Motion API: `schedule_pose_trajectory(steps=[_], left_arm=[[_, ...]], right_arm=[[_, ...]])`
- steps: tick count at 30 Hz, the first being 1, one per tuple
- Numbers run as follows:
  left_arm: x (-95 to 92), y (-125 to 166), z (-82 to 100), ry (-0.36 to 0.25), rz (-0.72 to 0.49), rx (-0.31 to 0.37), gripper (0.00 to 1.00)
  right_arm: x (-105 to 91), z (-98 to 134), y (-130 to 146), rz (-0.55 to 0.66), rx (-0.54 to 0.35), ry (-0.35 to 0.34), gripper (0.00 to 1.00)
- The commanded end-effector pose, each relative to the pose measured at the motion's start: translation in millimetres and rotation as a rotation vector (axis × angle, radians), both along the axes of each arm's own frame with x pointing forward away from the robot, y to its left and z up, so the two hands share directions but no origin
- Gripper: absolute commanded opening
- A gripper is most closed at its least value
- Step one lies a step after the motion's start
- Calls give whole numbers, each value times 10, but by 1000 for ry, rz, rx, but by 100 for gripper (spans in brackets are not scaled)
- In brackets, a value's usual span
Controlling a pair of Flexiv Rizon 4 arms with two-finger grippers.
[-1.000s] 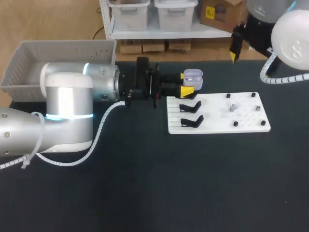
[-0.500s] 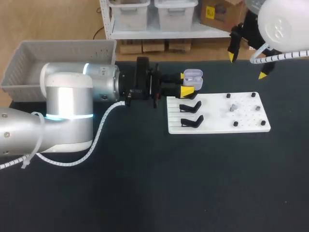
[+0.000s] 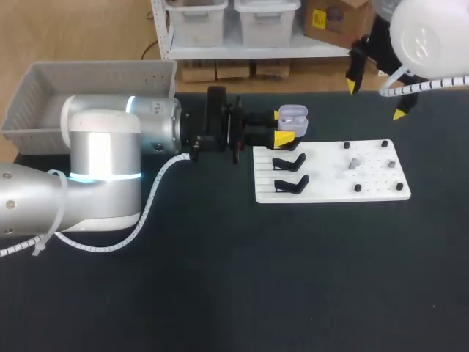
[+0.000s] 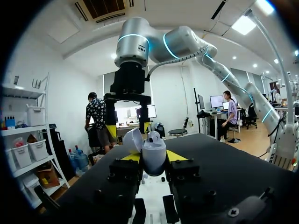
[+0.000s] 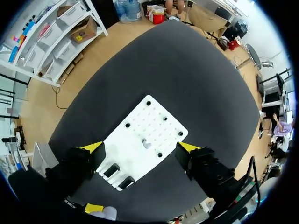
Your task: Pick up each earbud case from the left stands, insert the matching earbuds, close the lid, and place the case in the box.
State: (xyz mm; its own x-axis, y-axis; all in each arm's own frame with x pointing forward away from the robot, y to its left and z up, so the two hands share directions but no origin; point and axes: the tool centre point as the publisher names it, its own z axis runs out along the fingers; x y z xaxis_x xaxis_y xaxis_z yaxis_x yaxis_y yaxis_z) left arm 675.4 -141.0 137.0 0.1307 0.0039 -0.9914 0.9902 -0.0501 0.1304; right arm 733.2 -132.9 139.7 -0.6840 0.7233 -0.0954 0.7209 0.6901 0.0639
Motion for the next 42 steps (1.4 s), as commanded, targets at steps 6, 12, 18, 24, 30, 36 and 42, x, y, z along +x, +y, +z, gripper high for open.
schedule_pose_trajectory(steps=[6, 12, 18, 24, 30, 36, 42], left_arm=[[-15, 0, -4, -2, 6, -1, 0], [-15, 0, -4, -2, 6, -1, 0], [-15, 0, -4, -2, 6, -1, 0], [-15, 0, -4, -2, 6, -1, 0], [-15, 0, -4, -2, 6, -1, 0], [-15, 0, -4, -2, 6, -1, 0], [-15, 0, -4, -2, 6, -1, 0]], right_arm=[[-259, -76, -146, 73, -11, -113, 100], [-418, -169, -196, 221, -20, -156, 100], [-498, -318, -209, 355, -8, -167, 100], [-491, -429, -55, 471, -22, -164, 100], [-461, -558, 118, 564, -25, -139, 75], [-407, -690, 166, 579, -15, -111, 65], [-404, -746, 215, 581, -6, -92, 62]])
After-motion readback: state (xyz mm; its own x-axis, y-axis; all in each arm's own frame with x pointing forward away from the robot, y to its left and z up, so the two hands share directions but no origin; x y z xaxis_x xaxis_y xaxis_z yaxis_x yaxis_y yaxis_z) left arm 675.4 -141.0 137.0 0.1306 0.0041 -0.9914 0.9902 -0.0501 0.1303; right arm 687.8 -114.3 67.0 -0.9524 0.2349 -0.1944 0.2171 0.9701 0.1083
